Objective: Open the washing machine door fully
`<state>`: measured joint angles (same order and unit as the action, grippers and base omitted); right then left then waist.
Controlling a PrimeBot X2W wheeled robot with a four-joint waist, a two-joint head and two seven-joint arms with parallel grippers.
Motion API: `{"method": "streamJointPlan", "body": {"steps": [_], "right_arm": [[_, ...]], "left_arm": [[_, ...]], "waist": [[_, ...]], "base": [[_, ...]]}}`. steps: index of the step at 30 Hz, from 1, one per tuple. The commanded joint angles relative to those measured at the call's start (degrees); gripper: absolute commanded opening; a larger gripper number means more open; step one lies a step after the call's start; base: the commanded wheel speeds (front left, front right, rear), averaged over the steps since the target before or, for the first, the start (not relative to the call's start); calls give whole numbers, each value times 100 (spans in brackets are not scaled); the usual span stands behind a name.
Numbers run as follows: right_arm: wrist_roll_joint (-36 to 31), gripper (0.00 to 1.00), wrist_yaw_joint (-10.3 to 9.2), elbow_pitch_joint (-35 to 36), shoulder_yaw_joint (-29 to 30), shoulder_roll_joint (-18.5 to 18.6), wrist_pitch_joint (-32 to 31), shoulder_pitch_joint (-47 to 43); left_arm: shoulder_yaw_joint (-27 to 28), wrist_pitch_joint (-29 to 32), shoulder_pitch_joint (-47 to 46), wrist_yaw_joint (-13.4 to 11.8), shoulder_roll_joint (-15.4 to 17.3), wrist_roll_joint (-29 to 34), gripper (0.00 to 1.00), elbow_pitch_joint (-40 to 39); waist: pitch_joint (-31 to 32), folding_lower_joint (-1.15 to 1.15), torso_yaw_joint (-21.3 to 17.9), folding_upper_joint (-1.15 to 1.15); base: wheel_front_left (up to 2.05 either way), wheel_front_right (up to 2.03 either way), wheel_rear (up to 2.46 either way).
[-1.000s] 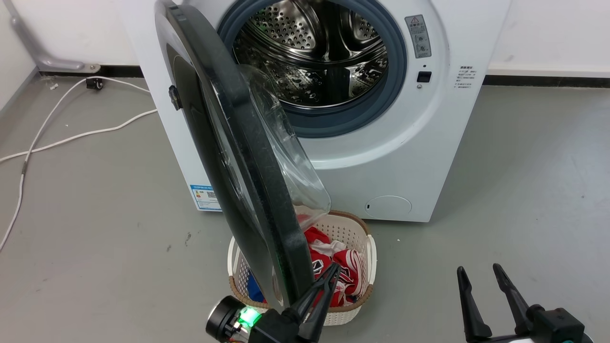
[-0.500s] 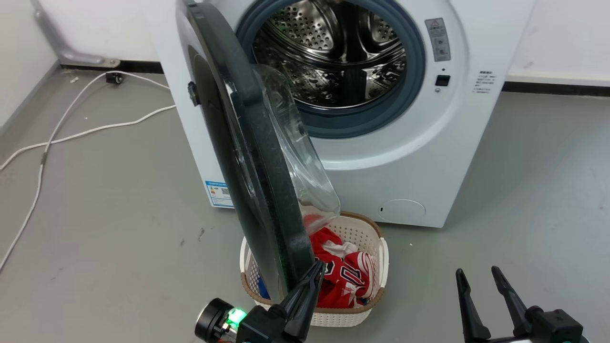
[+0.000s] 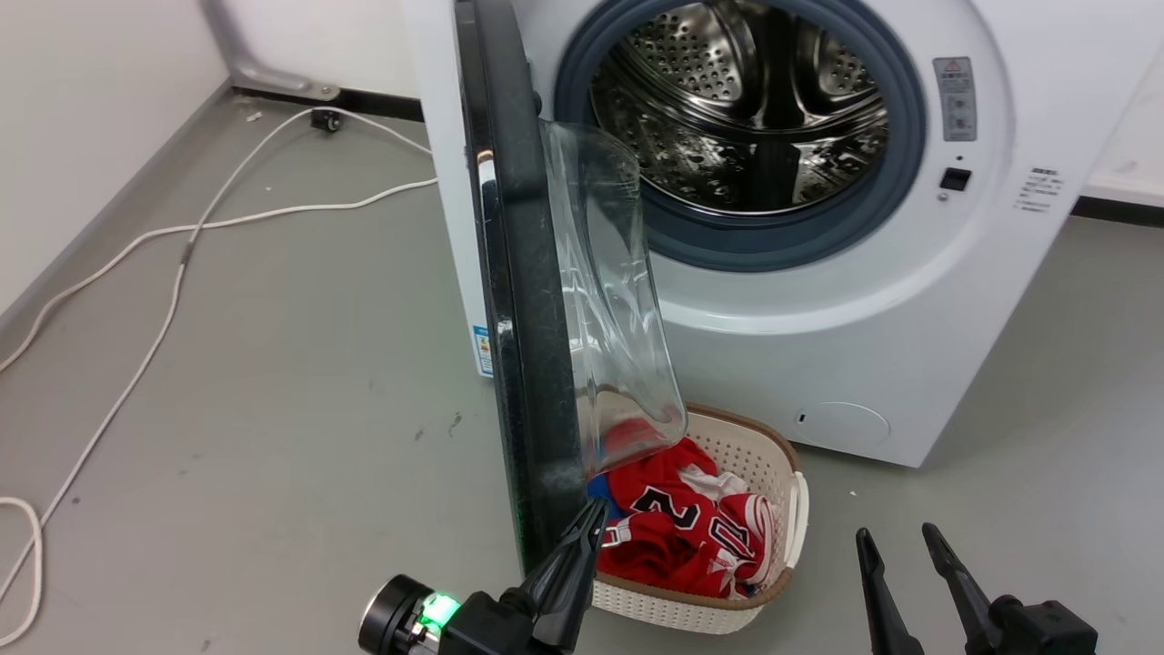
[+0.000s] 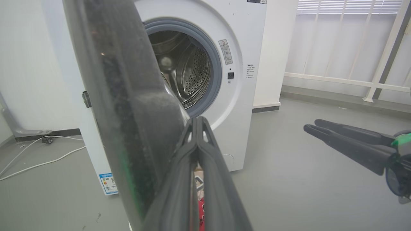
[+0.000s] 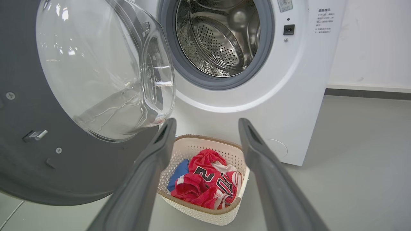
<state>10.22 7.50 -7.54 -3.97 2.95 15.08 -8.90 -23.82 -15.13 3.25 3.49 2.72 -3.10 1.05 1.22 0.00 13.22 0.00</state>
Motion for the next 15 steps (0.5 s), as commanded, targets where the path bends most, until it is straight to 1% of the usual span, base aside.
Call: {"method": "streamJointPlan", "body": {"steps": [1, 15], "right_arm": [[38, 100, -1, -18, 3, -15, 12, -51], [151, 100, -1, -107, 1, -15, 12, -66]], "left_arm": [[140, -2, 33, -87, 31, 24, 0, -16], [531, -2, 234, -166, 36, 50, 0, -187]], "waist": [[-8, 0, 142, 0], [-36, 0, 525, 0]], "base": [[0, 0, 0], [0, 0, 0]]}}
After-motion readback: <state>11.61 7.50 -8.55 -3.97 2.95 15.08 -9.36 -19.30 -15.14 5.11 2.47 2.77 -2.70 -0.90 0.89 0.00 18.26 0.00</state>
